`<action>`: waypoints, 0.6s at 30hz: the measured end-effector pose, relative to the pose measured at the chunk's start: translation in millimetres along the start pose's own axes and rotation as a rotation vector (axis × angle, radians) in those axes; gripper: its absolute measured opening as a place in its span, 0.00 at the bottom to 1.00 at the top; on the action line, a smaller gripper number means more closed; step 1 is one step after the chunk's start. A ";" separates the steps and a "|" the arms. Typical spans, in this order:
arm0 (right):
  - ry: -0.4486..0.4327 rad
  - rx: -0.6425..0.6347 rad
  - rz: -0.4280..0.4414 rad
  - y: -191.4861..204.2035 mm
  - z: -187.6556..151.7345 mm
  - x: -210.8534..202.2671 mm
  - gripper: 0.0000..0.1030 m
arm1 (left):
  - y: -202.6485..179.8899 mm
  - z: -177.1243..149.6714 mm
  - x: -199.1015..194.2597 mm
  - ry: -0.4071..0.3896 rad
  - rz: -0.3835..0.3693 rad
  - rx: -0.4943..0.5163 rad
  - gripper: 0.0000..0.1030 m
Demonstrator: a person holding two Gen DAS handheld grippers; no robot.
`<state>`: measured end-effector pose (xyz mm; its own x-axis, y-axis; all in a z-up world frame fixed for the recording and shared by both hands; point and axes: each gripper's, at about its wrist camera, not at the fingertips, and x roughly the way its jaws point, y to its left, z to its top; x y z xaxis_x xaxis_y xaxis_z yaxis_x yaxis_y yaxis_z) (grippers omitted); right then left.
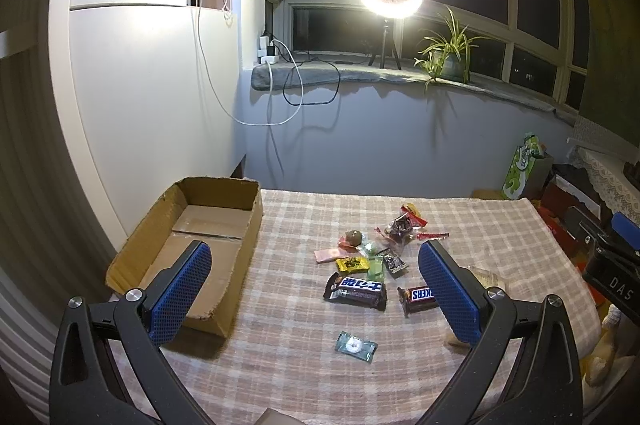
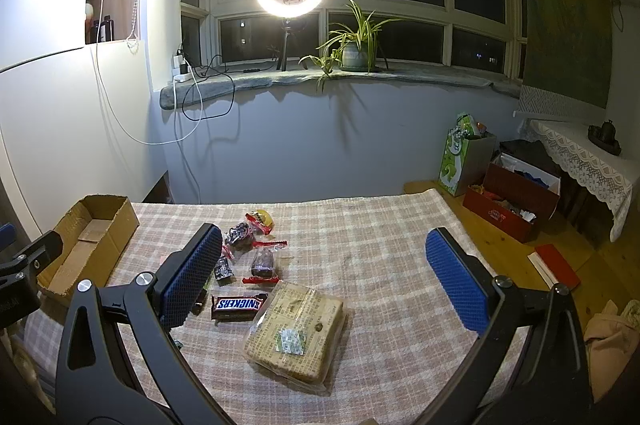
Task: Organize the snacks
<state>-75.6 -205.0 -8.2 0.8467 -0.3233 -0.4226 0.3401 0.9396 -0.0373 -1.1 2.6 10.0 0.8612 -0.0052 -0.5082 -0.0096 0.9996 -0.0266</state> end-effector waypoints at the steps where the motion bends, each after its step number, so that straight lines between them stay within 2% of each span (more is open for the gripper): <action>1: -0.001 -0.001 0.000 0.2 0.0 -0.4 1.00 | -0.6 0.4 -0.1 -0.001 0.000 -0.001 1.00; 18: -0.003 -0.001 -0.001 -0.1 0.1 -0.4 1.00 | -4.2 1.5 -1.3 -0.005 0.000 -0.003 1.00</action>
<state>-76.0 -205.0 -7.9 0.8478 -0.3245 -0.4194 0.3406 0.9394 -0.0385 -1.5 -1.6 12.0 0.8636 -0.0051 -0.5041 -0.0111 0.9995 -0.0291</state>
